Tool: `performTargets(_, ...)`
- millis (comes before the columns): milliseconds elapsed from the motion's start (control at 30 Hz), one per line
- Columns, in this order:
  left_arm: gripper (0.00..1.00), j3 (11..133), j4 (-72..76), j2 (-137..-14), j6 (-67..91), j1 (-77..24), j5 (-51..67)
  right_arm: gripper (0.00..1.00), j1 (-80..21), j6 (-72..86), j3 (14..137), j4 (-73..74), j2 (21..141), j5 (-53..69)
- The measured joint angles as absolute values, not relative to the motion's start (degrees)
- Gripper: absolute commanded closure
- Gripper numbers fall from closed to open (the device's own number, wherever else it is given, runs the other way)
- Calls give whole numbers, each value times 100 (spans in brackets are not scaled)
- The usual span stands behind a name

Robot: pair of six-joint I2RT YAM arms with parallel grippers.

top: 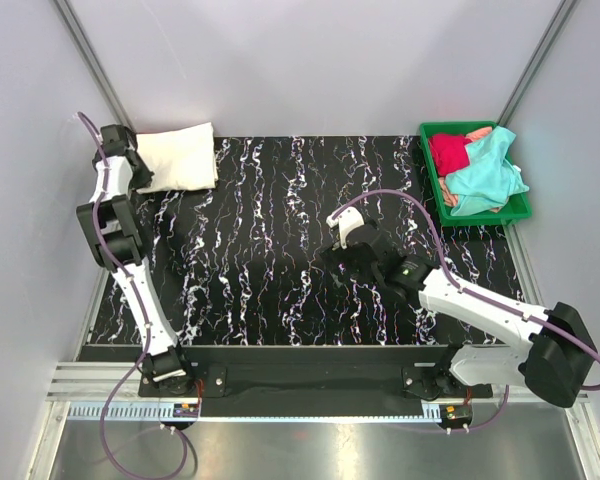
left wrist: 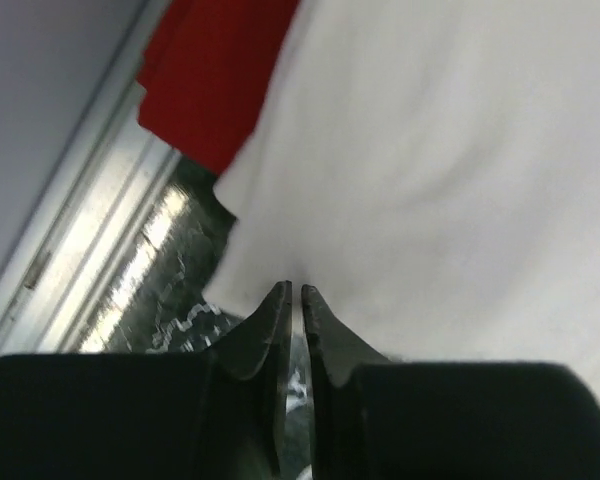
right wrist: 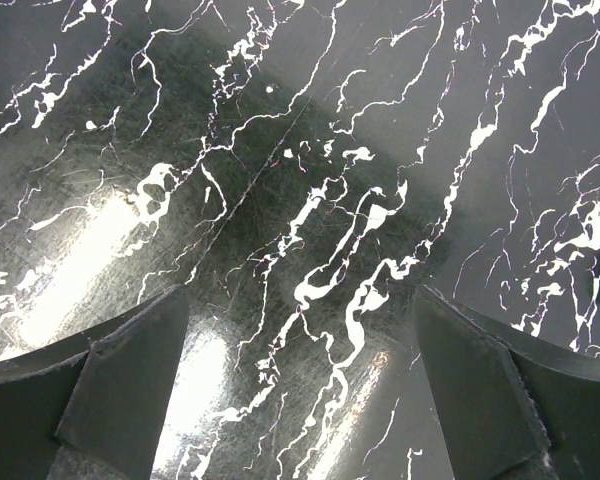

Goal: Fold and stack the t-shirts
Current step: Neatly place the folded tshirt to the corner, then reset both grippers

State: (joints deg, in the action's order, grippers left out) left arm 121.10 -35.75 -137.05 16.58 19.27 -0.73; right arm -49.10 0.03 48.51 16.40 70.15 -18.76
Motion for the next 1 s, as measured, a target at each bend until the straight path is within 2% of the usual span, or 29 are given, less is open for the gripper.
performTargets(133,88,11539,-3382,-13135,1835,1780,189,0,-4910,56,4851,1643,7004,-1872)
performTargets(300,89,11518,-2939,-12927,2180,1527,773,0,-4910,145,4851,1643,7002,-1855)
performTargets(467,89,11611,-2790,-13192,2541,1345,1267,0,-4910,228,4851,1649,7002,-1846)
performTargets(767,89,11865,-2963,-13909,2838,1435,1347,0,-4910,375,4851,1678,6982,-1852)
performTargets(1000,71,10350,-2722,-12715,2956,1402,1619,0,-4908,746,4825,1822,6740,-1931)
